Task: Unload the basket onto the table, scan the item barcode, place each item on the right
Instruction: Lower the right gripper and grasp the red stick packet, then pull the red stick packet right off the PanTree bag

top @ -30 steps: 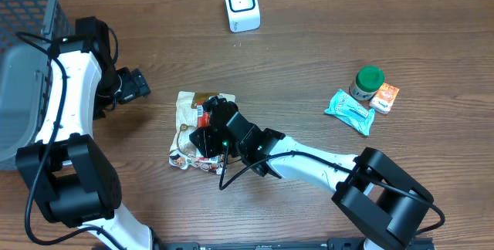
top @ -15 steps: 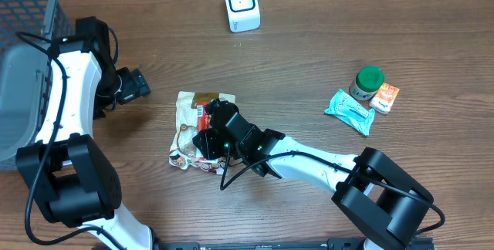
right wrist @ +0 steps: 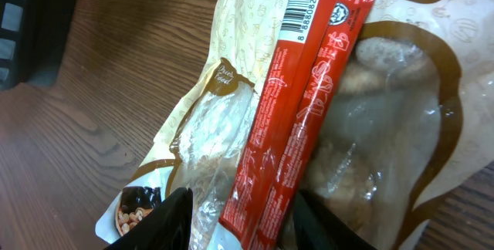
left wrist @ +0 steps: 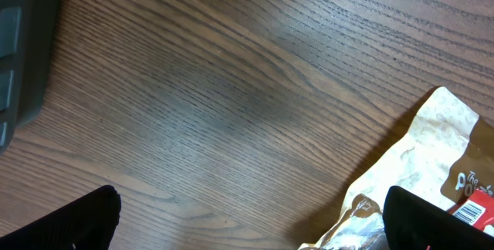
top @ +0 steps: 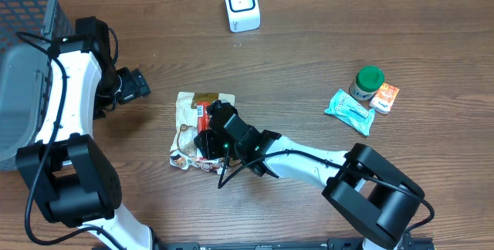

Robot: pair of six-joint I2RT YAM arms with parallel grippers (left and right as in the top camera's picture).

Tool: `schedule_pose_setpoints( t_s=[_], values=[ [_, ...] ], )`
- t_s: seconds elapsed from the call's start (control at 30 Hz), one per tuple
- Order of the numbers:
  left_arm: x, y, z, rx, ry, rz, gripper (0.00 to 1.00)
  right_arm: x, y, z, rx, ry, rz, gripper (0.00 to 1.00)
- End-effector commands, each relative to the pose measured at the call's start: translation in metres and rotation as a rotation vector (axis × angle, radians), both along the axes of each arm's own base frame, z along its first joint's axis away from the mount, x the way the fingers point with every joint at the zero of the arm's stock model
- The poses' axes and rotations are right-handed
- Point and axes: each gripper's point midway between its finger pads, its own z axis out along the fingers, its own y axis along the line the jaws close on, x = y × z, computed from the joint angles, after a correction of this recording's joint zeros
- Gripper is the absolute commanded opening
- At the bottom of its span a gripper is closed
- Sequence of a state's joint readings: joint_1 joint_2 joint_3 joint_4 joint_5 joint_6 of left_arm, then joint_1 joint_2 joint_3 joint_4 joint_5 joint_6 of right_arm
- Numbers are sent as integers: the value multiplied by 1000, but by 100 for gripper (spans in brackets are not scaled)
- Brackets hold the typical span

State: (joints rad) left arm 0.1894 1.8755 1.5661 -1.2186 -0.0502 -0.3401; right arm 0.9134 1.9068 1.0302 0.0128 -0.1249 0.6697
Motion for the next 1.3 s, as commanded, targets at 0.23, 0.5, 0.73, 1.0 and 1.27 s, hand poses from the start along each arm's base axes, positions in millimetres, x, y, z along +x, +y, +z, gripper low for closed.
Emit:
schedule_pose_setpoints(
  t_s=[0.23,0.5,0.73,1.0,1.27],
  values=[
    [4,0,10,15,-30,-10,100,1,0,-7,-7,11,-20,39],
    [4,0,10,15,-30,-10,100,2,-3,-18,-33,16,-31,33],
    [4,0,10,15,-30,-10,100,2,-3,-18,-33,17,-30,22],
    [4,0,10,15,-30,-10,100,-1,-2,-18,-24,27,-18,8],
    [4,0,10,15,-30,-10,100,3,2,-8,10,13,-6,4]
  ],
)
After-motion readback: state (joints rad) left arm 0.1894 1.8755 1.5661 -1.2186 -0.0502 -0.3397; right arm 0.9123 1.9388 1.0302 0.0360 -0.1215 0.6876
